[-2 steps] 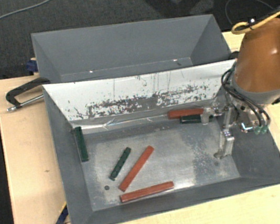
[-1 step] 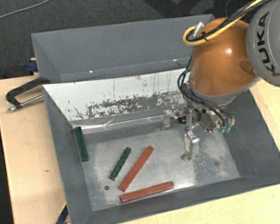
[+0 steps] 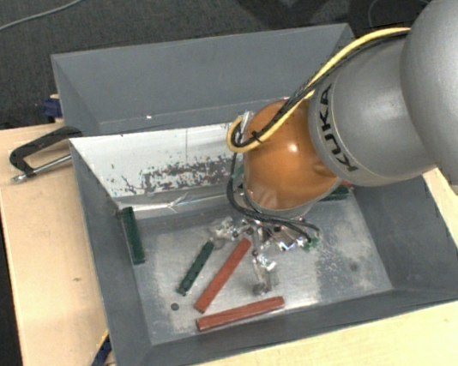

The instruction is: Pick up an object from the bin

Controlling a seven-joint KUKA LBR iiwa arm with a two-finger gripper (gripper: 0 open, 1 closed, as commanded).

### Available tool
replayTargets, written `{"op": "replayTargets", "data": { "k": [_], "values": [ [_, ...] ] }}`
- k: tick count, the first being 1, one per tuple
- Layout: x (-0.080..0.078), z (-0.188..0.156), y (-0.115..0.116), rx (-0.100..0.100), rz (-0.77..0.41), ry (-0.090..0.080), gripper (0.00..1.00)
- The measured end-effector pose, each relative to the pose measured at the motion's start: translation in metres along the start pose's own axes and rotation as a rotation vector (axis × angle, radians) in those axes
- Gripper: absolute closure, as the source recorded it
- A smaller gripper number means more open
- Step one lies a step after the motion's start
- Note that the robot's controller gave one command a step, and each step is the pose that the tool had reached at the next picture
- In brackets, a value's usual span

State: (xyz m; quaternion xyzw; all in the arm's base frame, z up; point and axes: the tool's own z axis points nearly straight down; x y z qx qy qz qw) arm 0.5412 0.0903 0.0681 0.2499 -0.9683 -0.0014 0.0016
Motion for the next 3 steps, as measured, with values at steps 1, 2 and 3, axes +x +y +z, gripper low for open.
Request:
{"op": "replayTargets", "data": {
  "k": [1,2,3],
  "values": [
    [-0.020,-0.003,0.011,0.004,-0.287,-0.009,0.00],
    [-0.019,-0.003,0.011,0.004,-0.285,-0.008,1.00],
    [-0.041,-0.162,0.061,0.007,-0.301,-0.018,1.00]
  ]
}}
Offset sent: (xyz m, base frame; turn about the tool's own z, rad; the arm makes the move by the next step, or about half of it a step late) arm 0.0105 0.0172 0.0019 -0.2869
